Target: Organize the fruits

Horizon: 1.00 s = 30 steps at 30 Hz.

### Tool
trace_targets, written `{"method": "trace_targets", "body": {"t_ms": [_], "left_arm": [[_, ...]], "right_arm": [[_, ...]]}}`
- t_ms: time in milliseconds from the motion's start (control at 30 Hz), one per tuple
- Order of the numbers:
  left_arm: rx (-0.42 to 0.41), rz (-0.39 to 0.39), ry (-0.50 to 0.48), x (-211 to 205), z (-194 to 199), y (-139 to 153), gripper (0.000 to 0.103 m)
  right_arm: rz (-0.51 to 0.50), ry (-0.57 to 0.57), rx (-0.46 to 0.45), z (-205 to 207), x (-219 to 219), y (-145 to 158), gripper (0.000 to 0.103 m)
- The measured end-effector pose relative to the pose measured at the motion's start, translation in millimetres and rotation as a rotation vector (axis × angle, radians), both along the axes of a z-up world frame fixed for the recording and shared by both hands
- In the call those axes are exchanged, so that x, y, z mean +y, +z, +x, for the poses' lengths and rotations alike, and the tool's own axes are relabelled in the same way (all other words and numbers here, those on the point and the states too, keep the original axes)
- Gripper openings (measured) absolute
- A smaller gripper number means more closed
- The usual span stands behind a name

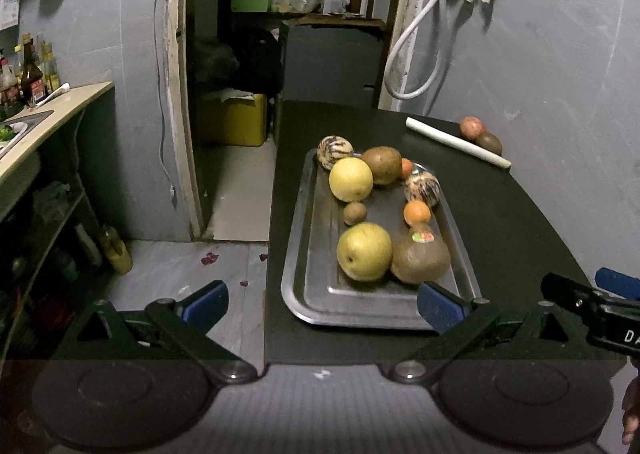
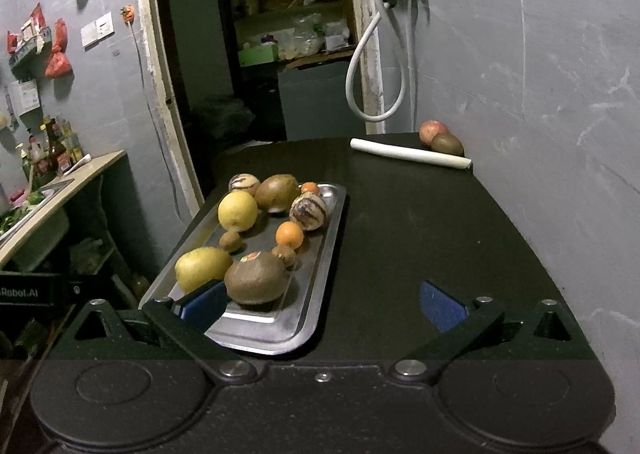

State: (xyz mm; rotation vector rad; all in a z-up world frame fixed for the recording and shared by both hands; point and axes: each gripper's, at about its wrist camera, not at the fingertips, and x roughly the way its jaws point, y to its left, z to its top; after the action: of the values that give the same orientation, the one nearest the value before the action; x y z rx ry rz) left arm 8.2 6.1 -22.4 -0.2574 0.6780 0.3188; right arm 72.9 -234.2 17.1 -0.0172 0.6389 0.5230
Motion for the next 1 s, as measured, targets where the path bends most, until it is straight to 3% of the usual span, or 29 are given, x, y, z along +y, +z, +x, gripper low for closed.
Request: {"method": "trace_targets", "body": {"t_ms": [533,1000], "left_arm": [[0.038,0.009,0.013,-9,-42,-11,0.102],[0.040,0.000,0.023,-7,-52,-13,0.102]], "right_arm": [[-0.004,0.030,0.032,-41,-7,-6,0.102],[-0.011,0.051,0.049,-43,-7,-7,0.102]]}}
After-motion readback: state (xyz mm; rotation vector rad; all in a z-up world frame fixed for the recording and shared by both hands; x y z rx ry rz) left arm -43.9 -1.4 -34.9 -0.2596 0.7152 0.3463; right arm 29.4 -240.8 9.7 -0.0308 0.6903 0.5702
